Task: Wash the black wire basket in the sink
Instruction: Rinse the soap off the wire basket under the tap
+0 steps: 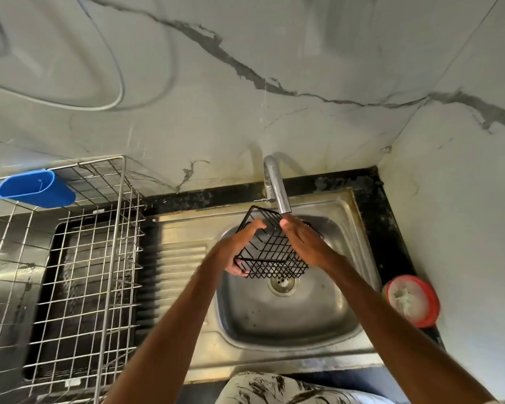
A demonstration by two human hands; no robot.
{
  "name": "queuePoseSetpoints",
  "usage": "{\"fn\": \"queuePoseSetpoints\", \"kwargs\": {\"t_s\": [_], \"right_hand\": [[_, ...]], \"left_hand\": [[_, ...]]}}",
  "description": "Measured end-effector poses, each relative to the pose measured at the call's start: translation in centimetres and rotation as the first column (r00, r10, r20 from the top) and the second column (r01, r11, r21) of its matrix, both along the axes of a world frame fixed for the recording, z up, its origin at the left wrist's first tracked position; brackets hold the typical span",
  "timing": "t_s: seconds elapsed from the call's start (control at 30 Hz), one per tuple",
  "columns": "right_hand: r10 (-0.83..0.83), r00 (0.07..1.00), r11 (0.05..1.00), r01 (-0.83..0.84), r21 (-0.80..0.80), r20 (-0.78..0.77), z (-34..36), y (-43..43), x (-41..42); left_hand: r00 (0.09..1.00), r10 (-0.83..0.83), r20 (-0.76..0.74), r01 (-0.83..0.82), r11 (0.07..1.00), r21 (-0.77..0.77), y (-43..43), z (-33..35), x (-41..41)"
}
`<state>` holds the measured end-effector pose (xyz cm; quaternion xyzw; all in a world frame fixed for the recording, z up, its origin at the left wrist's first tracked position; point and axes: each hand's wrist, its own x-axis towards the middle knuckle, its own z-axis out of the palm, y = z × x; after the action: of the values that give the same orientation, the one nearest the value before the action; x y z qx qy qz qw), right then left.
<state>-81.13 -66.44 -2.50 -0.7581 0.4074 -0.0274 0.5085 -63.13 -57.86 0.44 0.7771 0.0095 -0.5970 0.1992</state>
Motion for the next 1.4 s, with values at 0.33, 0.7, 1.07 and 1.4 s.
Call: {"fn": "queuePoseSetpoints", "kwargs": {"t_s": [0.33, 0.7, 1.07, 1.4], "right_hand": [[0.097, 0.983, 0.990, -0.079, -0.117, 0.156, -0.5, 1.0, 0.1], [0.069, 0.995, 0.998, -0.070, 0.007, 0.076, -0.5, 2.6, 0.1], [0.079, 0.992, 0.996, -0.074, -0.055, 0.100, 0.2, 2.4, 1.6], [0.095, 0.984, 0.993, -0.105, -0.058, -0.151, -2.7, 0.6, -0.4]], "left_hand": [[0.991, -0.119, 0.067, 0.116, 0.992, 0.054, -2.5, 0.4, -0.5], [0.994, -0.086, 0.063, 0.081, 0.994, 0.077, -1.6, -0.6, 0.6], [0.997, -0.079, 0.026, 0.077, 0.994, 0.074, -2.3, -1.8, 1.6], [0.997, 0.059, -0.048, -0.057, 0.997, 0.044, -0.2, -1.8, 2.5]]}}
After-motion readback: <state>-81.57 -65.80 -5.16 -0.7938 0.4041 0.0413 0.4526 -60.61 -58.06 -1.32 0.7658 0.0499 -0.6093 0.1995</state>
